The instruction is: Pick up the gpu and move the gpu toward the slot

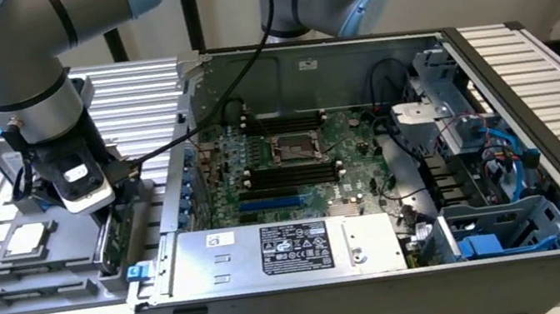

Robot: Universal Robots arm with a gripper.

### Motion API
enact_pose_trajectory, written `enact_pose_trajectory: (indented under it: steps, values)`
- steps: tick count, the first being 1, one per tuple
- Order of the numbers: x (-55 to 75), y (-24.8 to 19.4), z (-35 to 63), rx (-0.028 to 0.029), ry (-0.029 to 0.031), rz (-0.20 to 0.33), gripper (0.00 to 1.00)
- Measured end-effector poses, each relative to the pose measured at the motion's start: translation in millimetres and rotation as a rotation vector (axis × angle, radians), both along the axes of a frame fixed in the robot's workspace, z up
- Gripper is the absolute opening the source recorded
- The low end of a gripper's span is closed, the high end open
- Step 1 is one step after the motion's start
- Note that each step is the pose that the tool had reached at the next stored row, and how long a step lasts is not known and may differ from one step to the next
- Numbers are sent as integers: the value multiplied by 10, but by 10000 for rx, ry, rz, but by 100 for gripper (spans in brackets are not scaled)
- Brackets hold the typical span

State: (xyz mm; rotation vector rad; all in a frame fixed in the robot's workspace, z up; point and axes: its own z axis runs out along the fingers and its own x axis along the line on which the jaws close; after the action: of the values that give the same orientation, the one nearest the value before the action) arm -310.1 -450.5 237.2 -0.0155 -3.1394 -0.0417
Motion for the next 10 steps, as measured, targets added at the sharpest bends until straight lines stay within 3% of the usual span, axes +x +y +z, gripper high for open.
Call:
enact_pose_trajectory:
  steps: [7,10]
  values:
    - [0,0,0,91,-23,0,26]
    - [0,0,0,94,-23,1,26]
